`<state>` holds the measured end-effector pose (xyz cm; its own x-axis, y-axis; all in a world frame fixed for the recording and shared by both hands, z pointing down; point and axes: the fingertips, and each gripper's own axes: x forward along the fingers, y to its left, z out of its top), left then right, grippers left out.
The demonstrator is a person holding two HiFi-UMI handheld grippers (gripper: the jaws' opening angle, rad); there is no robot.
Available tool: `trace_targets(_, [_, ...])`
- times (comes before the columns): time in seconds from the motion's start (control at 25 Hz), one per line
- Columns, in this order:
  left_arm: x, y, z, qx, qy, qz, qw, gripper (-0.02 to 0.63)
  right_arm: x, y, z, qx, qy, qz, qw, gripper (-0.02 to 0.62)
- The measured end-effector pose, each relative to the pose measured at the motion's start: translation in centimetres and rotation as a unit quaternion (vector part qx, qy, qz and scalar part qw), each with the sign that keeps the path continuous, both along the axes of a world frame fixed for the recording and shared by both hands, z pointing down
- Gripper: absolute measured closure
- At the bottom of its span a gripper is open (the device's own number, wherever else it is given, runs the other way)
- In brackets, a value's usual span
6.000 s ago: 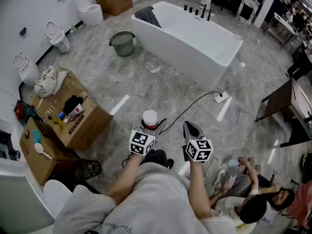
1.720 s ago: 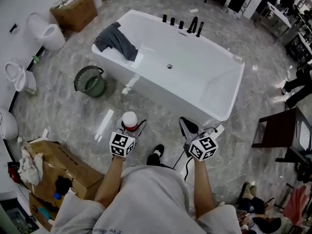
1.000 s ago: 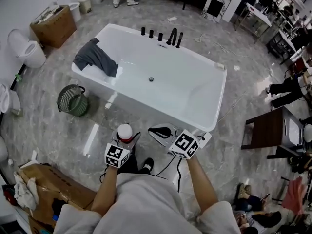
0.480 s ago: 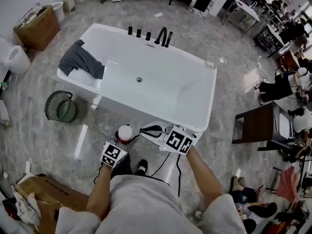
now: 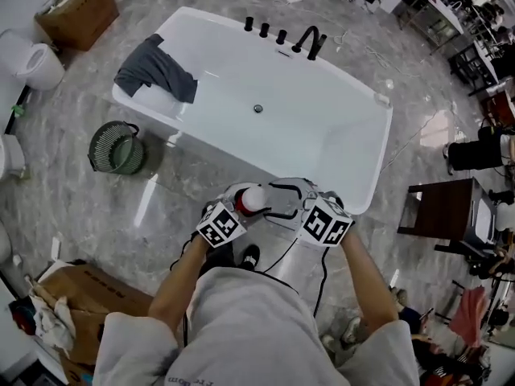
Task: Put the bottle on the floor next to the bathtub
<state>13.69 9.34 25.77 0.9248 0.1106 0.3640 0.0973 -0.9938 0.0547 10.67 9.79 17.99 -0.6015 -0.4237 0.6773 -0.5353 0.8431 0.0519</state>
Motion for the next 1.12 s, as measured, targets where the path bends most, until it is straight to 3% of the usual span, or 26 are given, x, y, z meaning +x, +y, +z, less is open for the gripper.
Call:
trace_targets(0.2, [0.3, -0.7, 1.4, 0.001, -0.013, 0.055, 0.9984, 0.281, -1.8, -2.1, 2.8, -0.014, 0.052, -0.054, 0.997, 0.302])
trace_targets(0.4, [0.3, -0.4, 3.4, 0.008, -0.035, 0.117, 0.9924, 0.281, -2.0, -3.1, 5.5, -0.022, 0.133, -0.124, 0.983, 0.298])
trace_targets(0.6, [0.3, 0.0, 5.2, 0.0, -0.044, 0.158, 0.9865, 0.281, -2.8, -3.3, 8.3, -0.039, 0.168, -0.163, 0.971, 0.298])
trace_targets(0.8, [0.3, 0.9, 6.7, 0.01, -0.054, 0.195, 0.9792, 0.278, -3.3, -2.8, 10.5, -0.068, 0.169, -0.167, 0.969, 0.304])
trace_targets(1.12, [0.4, 1.9, 10.3, 0.017, -0.069, 0.23, 0.9707, 0.275, -2.6, -2.1, 14.0, -0.097, 0.19, -0.105, 0.971, 0.305])
